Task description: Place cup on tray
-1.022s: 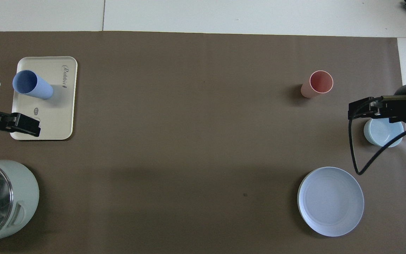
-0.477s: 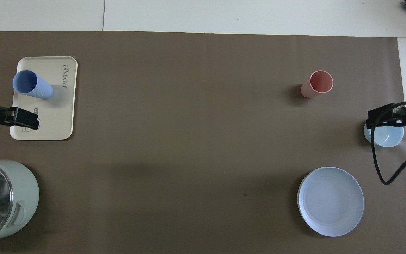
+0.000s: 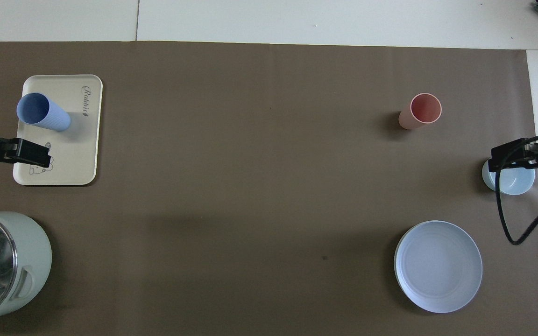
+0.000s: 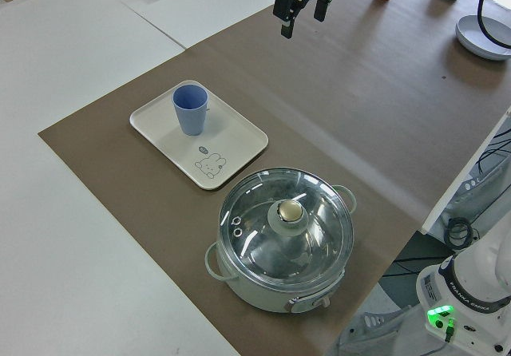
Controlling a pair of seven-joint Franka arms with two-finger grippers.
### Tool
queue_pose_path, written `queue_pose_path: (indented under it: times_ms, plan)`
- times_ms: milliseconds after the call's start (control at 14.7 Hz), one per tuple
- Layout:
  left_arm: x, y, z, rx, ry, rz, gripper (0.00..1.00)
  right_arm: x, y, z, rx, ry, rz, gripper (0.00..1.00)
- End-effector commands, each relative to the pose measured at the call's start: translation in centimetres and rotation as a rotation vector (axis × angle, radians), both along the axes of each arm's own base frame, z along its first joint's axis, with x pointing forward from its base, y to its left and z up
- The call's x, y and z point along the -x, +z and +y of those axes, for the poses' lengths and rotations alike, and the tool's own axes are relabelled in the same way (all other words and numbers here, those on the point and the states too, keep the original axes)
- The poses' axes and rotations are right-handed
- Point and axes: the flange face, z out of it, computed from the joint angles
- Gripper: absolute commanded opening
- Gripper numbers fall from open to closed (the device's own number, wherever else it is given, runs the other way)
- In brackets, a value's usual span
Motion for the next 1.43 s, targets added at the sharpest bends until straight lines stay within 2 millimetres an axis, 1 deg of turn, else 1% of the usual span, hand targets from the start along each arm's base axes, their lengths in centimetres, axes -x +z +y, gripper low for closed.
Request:
queue_pose_path:
  times_ms: [0, 136, 409, 749, 953, 1294, 1362]
  plan:
    - [0.4, 0.1, 1.1, -0.017, 0.013, -0.024, 1.00, 0.4, -0.2, 0.0, 0.002, 0.016, 0.013, 1.00]
    - [0.1, 0.5, 1.2, -0.017, 0.014, -0.035, 1.00, 0.3, -0.2, 0.7, 0.002, 0.027, 0.007, 1.00]
    - [-0.2, 0.9, 1.3, -0.016, 0.021, -0.063, 1.00, 0.6, -0.1, 1.1, 0.002, 0.035, 0.005, 1.00]
    - [-0.1, 1.0, 1.1, -0.016, 0.018, -0.064, 1.00, 0.8, -0.3, 0.2, 0.002, 0.021, 0.027, 1.00]
    - [-0.1, 1.0, 1.0, -0.016, 0.015, -0.064, 1.00, 0.9, 0.6, 0.3, -0.001, 0.013, 0.007, 1.00]
    - [0.0, 1.1, 1.3, -0.016, 0.020, -0.063, 1.00, 0.7, 0.6, 0.2, -0.001, 0.017, -0.012, 1.00]
    - [0.0, 1.1, 1.3, -0.016, 0.022, -0.063, 1.00, 0.7, 0.6, 0.4, 0.000, 0.017, -0.012, 1.00]
